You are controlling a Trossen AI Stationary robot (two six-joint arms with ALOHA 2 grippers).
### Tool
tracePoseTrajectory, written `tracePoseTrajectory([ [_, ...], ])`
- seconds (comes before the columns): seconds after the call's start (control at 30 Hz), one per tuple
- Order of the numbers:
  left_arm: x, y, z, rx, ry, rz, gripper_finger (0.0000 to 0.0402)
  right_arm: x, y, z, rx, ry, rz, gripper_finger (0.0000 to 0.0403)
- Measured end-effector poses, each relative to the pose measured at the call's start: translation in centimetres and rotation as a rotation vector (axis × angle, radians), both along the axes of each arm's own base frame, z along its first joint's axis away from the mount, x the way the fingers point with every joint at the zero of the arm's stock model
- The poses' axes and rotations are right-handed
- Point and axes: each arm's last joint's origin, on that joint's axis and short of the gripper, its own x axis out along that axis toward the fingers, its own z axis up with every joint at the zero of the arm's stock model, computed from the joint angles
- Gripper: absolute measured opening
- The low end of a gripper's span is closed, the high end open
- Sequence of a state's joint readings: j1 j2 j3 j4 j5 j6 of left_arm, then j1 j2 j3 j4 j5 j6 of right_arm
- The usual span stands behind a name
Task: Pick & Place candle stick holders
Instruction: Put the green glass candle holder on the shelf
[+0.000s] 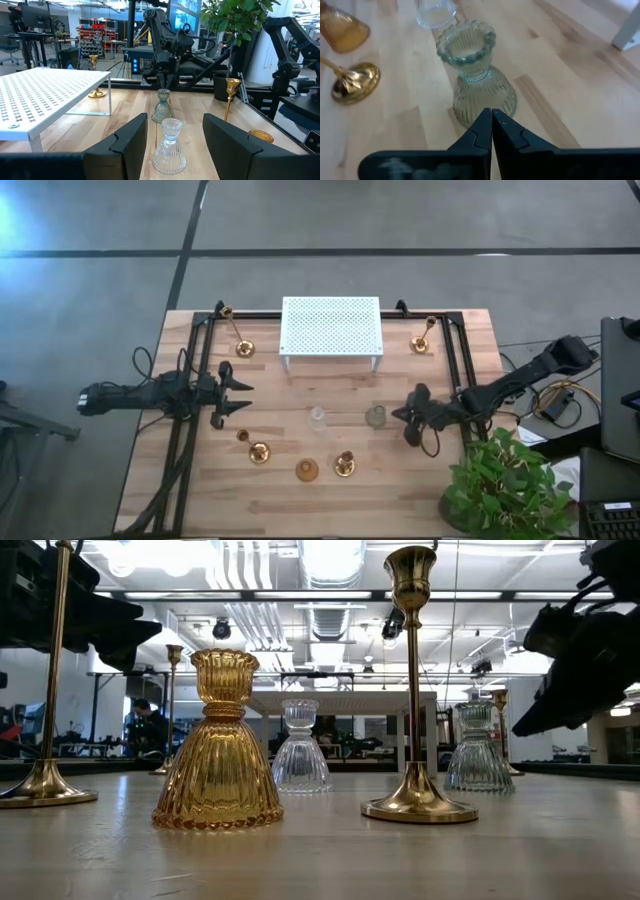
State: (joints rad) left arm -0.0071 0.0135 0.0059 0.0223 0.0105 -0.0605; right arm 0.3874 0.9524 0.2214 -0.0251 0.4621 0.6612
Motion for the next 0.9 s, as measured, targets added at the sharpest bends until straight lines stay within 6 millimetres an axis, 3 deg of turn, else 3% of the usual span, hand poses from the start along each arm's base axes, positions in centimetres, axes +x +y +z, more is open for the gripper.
tracePoseTrajectory([
  [0.17, 0.0, 0.0, 0.0, 0.0, 0.0, 0.0, 0.0197, 0.7, -0.3, -0.6, -0.031, 0.057, -0.023, 0.0048],
  [0.57, 0.0, 0.0, 0.0, 0.0, 0.001, 0.0, 0.0197, 2.7, -0.1, -1.5, 0.004, 0.064, -0.055, 0.0229],
  [0.7, 0.0, 0.0, 0.0, 0.0, 0.001, 0.0, 0.0197, 3.7, 0.5, -0.9, 0.055, 0.07, 0.005, 0.0263],
  [0.9, 0.0, 0.0, 0.0, 0.0, 0.001, 0.0, 0.0197, 5.3, 1.0, 0.0, -0.021, 0.059, 0.04, 0.0291],
])
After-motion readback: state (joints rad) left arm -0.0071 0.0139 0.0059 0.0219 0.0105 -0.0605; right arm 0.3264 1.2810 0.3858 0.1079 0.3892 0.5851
